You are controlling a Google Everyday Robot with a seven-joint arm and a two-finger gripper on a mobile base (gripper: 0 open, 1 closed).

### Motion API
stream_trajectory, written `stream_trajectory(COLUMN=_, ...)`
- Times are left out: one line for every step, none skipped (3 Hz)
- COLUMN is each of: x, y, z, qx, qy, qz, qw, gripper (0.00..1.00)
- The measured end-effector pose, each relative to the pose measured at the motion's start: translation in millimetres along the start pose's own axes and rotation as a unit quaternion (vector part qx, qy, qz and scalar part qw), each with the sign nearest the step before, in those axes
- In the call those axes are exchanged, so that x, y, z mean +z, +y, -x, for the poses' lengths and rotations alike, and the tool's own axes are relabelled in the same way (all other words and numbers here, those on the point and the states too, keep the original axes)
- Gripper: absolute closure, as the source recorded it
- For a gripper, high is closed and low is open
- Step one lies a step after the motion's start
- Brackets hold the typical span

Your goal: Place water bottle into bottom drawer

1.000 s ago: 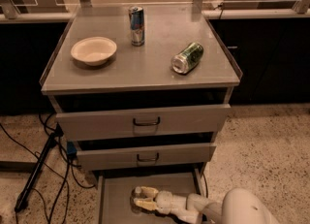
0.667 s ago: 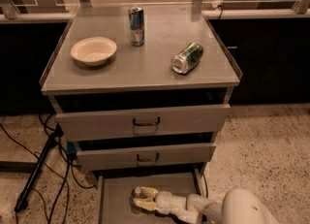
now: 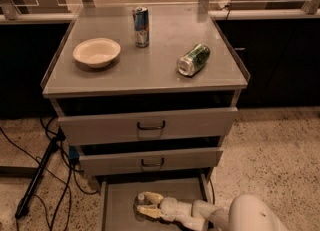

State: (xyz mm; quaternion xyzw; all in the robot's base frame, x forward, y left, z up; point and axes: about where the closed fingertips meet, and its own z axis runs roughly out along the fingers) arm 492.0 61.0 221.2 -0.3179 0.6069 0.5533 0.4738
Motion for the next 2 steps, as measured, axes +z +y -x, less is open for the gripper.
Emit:
stream_trajectory(x=0.1, y=0.0, z=0.0, qx=0.000, qy=0.000, qz=0.000, qw=1.0000, gripper=0.00)
stream_trajectory(x=0.1, y=0.0, z=0.0, qx=0.000, qy=0.000, qz=0.000, qw=1.0000, gripper=0.00)
